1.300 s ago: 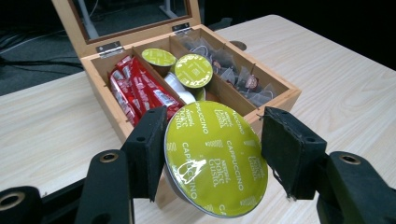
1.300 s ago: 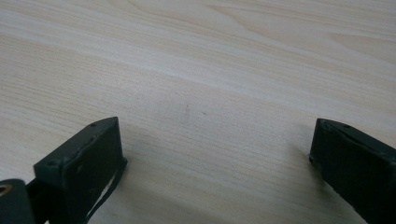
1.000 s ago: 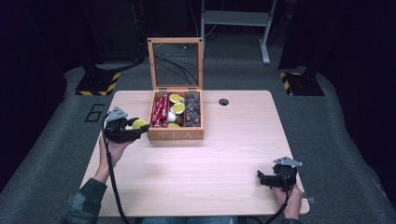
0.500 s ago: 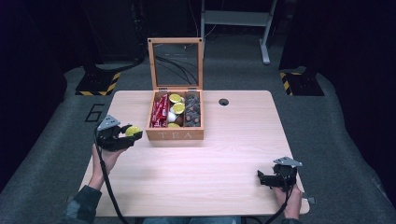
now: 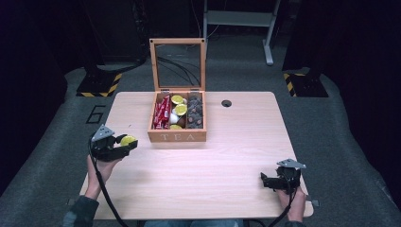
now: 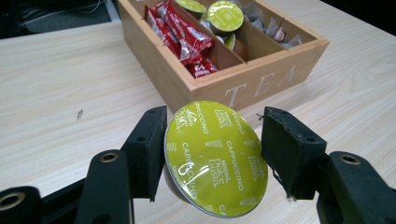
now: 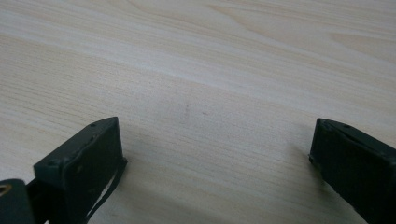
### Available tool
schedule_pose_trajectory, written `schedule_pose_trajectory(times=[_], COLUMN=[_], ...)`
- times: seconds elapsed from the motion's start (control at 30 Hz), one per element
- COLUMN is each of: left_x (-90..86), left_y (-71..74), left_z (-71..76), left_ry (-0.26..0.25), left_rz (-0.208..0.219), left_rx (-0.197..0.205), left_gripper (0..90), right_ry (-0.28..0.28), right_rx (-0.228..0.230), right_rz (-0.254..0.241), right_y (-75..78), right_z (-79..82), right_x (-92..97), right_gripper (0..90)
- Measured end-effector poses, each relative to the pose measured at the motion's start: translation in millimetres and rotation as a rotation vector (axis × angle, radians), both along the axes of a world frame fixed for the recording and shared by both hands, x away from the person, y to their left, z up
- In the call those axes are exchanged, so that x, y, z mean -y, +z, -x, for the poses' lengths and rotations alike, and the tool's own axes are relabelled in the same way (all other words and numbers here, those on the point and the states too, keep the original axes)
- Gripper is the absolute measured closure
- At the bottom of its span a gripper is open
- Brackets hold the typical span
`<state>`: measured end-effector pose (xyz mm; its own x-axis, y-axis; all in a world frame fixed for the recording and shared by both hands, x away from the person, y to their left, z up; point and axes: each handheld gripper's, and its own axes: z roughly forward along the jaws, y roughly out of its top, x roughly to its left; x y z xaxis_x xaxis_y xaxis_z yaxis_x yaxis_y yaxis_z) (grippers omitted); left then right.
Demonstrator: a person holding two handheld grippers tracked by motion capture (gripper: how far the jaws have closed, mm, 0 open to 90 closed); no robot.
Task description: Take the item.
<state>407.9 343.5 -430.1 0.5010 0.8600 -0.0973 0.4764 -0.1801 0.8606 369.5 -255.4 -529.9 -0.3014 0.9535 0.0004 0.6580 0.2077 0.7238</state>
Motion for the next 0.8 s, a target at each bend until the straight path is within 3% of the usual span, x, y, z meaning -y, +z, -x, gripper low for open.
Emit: schedule_pose_trajectory(times=[0.5,0.57,0.8], left_x=[-16.3,-19.4,-26.3], left_y=[-35.3,-40.3,-57.8], left_z=[11.6,12.6,17.0], left_ry=[0.038,0.02,0.05], left_rz=[0.004,0.024,0.044], left_rx=[-0.069,-0.079,-0.111], left_gripper=[41.7,41.8,41.8], right_ry=[0.002,0.003,0.0], right_rx=[0.0,0.0,-0.001], right_rz=[0.003,0.002,0.0], right_y=[0.0,0.0,0.0], right_z=[-0.3,-0.3,0.0], right_x=[0.2,0.3,0.0], right_gripper=[1.8,1.8,1.8])
